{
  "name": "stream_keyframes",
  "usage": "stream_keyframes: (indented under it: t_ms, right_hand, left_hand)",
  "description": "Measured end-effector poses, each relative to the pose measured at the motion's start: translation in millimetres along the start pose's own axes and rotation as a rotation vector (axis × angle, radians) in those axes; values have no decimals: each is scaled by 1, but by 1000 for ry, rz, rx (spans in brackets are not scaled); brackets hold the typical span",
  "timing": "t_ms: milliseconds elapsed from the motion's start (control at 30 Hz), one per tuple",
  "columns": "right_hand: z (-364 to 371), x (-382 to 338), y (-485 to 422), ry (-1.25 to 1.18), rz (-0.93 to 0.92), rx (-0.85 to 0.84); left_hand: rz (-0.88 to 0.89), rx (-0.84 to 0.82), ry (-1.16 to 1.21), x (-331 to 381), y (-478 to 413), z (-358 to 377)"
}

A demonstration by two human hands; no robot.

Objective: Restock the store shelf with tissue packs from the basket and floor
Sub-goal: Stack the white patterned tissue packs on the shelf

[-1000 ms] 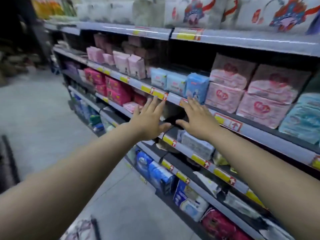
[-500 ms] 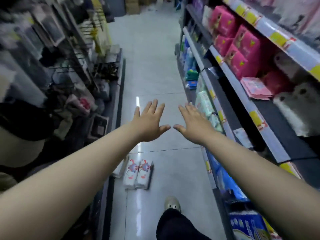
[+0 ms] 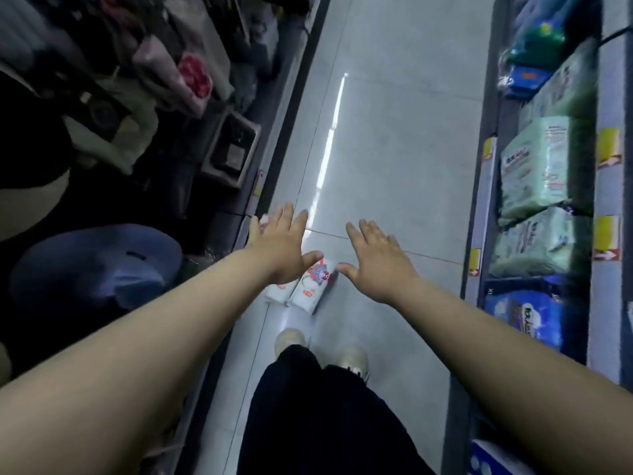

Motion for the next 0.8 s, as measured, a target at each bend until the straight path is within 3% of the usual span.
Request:
stream_keyframes:
  t_ms: [467,667,800]
  right_hand:
    - [274,61,-181,-29,89,-256]
    - [387,87,-254,-142,211,-228]
    - [442,111,-300,-476,394,-84]
  left_hand:
    - [-248,-326,388,-77,-180,321]
    - [-516,-370,1018,-88,-232,456]
    - [-757,-410,1380,-89,-255,517]
Point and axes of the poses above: each hand's wrist, its own y-axis away from the middle knuckle, its own z-axis out of the palm, x = y × z, the point moved 6 cm from there along -y, towards the middle knuckle, and after that the axes turned 2 degrees about -y, right-handed, at the moved point
